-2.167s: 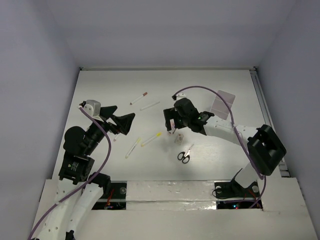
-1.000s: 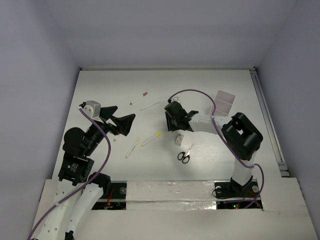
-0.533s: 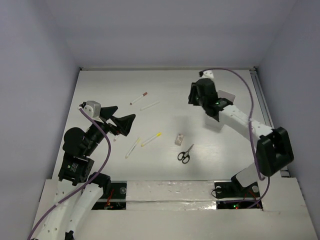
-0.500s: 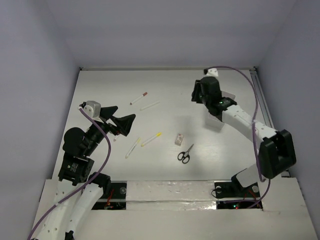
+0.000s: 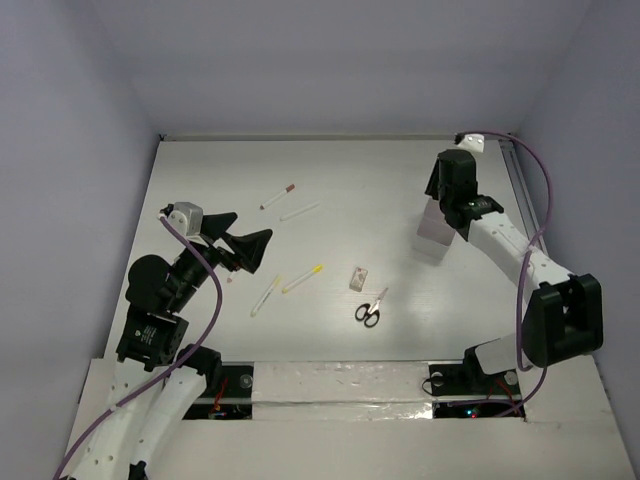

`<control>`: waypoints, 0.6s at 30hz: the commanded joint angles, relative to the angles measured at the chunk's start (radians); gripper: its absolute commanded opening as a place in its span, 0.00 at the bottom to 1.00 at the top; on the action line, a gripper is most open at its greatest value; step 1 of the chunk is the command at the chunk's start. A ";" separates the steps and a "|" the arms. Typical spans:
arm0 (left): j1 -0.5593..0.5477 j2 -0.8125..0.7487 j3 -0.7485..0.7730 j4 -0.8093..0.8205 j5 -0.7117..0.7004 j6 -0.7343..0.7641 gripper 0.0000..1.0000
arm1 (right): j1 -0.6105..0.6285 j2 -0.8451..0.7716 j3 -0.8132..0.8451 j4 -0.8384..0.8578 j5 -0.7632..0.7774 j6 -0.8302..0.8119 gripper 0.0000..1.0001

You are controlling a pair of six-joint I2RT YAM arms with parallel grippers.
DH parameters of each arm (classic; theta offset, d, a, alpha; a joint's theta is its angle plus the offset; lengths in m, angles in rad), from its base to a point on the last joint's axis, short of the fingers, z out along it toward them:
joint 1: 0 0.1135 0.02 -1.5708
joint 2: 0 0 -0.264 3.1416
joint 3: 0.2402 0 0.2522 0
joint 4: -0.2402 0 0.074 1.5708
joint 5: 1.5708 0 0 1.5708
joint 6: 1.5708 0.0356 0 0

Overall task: Sort the stationery into containers
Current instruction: Place the stationery in the storage box.

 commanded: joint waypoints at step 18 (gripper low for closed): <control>-0.005 0.017 -0.008 0.062 0.028 0.011 0.99 | -0.099 0.053 -0.103 0.238 0.065 0.019 0.38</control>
